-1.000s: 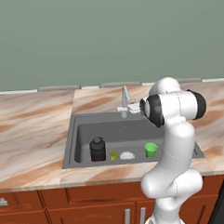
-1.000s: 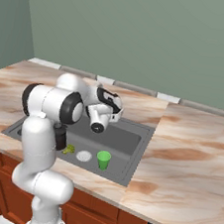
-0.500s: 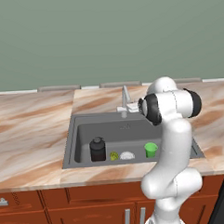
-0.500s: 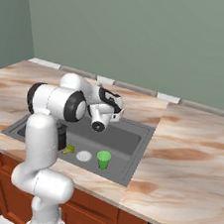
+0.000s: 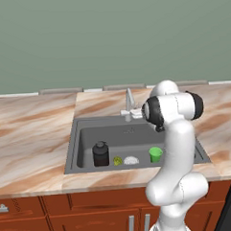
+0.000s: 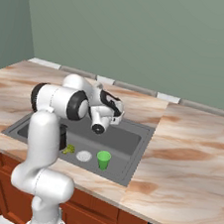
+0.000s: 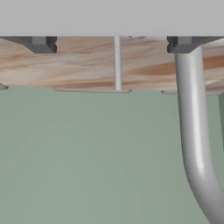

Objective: Pick the jug and cup and place them in the sink. Then turn on the water.

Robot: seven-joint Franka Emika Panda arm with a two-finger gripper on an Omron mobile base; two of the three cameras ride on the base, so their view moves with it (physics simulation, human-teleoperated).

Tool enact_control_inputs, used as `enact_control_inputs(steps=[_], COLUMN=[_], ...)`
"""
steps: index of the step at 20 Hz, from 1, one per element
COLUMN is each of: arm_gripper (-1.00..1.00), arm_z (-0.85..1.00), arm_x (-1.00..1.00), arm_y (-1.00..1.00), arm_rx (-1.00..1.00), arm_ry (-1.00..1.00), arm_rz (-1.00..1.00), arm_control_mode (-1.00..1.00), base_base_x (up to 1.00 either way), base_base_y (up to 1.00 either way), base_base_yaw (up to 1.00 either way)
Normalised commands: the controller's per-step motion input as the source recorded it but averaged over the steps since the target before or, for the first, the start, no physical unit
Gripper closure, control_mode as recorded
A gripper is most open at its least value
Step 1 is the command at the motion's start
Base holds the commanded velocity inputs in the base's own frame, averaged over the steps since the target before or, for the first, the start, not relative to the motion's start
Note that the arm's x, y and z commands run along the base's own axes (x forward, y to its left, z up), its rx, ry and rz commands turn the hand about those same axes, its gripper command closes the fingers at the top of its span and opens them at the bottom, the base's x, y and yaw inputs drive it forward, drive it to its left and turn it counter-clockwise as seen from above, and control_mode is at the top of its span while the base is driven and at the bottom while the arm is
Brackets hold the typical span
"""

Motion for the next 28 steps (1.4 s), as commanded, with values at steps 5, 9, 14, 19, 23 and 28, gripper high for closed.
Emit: enact_control_inputs(steps=[5, 9, 14, 19, 23, 28], arm_gripper=[-1.0, -1.0, -1.0, -1.0, -1.0, -1.0], arm_z=[-0.12, -0.03, 0.0, 0.0, -0.05, -0.1], arm_x=[0.19, 0.28, 0.3, 0.29, 0.31, 0.21], arm_y=[0.0, 0.0, 0.0, 0.0, 0.0, 0.0], arm_rx=[0.0, 0.0, 0.0, 0.0, 0.0, 0.0], arm_ry=[0.0, 0.0, 0.0, 0.0, 0.0, 0.0], arm_rz=[0.0, 0.0, 0.0, -0.01, -0.01, -0.02], arm_control_mode=[-1.0, -1.0, -1.0, -1.0, -1.0, -1.0], base_base_x=[0.0, 0.0, 0.0, 0.0, 0.0, 0.0], base_base_y=[0.0, 0.0, 0.0, 0.0, 0.0, 0.0], base_base_yaw=[0.0, 0.0, 0.0, 0.0, 0.0, 0.0])
